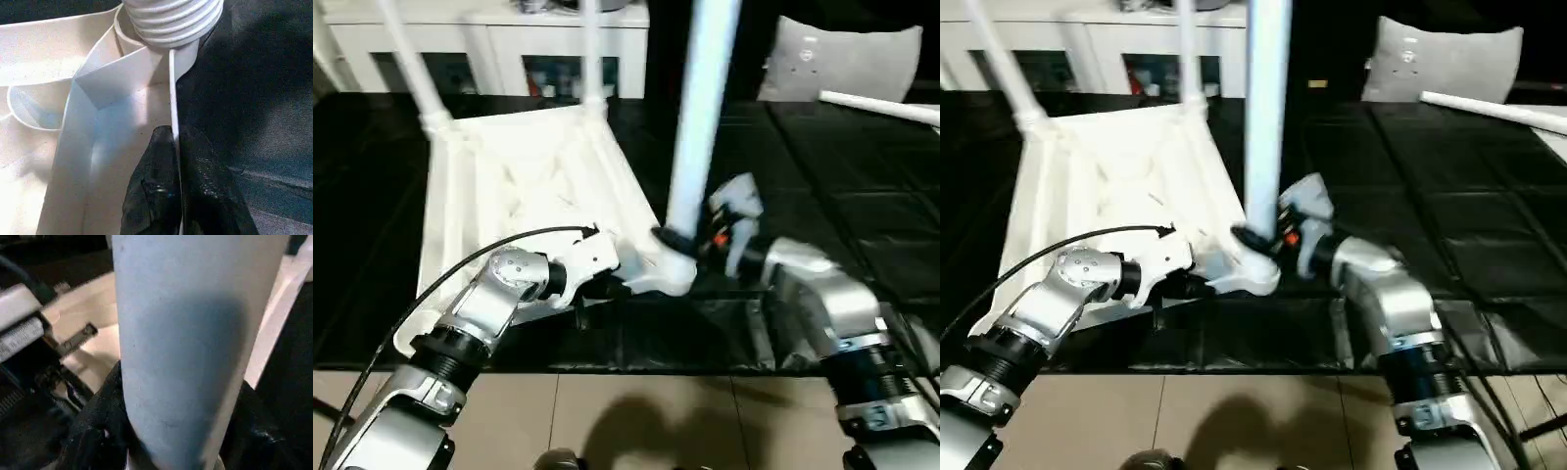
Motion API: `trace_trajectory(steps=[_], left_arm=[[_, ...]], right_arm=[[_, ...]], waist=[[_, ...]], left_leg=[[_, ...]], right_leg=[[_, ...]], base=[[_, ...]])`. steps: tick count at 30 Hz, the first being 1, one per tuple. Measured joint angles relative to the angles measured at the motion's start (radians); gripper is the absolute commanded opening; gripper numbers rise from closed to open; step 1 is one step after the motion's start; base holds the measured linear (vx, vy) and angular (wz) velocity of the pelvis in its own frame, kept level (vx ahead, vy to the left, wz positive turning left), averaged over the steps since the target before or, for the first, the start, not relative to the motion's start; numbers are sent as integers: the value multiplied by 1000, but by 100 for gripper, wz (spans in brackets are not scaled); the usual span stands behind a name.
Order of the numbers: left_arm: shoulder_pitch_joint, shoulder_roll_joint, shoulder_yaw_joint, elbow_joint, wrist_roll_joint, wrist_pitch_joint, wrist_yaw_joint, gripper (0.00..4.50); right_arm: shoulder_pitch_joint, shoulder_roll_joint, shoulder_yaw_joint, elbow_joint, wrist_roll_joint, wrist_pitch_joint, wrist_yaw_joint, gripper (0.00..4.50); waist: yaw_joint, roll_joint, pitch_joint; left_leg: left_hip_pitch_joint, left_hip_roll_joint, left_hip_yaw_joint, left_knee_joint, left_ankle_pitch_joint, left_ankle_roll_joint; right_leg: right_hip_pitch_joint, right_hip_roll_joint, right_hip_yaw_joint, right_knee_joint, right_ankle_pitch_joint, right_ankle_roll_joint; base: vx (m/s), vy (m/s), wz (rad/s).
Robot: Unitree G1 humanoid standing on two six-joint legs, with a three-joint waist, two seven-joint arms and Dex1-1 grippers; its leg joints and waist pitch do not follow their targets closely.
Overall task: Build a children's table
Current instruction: Insert table leg to table base
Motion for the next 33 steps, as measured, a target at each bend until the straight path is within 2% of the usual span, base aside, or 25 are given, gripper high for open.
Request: trace_trajectory(steps=[8, 15, 21, 27, 30, 33], left_arm=[[8, 12, 6, -8, -1, -3, -11, 0], [9, 13, 6, -8, -2, -8, -23, 0], [8, 1, 9, 13, -1, -11, -18, 0], [9, -15, 9, 25, -1, -14, -9, 0], [9, -22, 8, 29, 0, -17, -10, 0], [9, -23, 8, 36, 0, -17, -10, 0]], right_arm=[[-1, 8, -10, 38, -8, -30, -17, 188], [-8, 48, -51, 117, 12, -72, -20, 188], [-6, 80, -98, 192, 47, -120, -14, 188], [54, 109, -164, 192, 116, -135, -12, 188], [97, 138, -208, 192, 157, -170, -10, 188], [113, 149, -218, 200, 166, -198, -4, 188]], waist=[[-3, -1, 0], [-2, 1, -1], [-2, 12, -8], [6, 21, -14], [14, 25, -16], [17, 32, -20]], left_leg=[[0, 0, 0, 0, -1, -2], [1, 0, 0, 0, -3, -5], [1, 0, 0, 0, -3, -5], [1, 0, -1, 1, -4, -5], [1, 0, -1, 1, -4, -5], [1, 0, -1, 1, -4, -4]], right_leg=[[0, 0, 0, 0, -1, 1], [0, 0, 0, 0, 0, -1], [2, 0, 0, 0, 1, -1], [3, 0, -1, 0, 0, -1], [3, 0, -1, 0, 0, 0], [3, 0, -1, -1, 0, 0]], base=[[0, 0, 0], [0, 0, 0], [0, 0, 0], [0, 0, 0], [0, 0, 0], [0, 0, 0]])
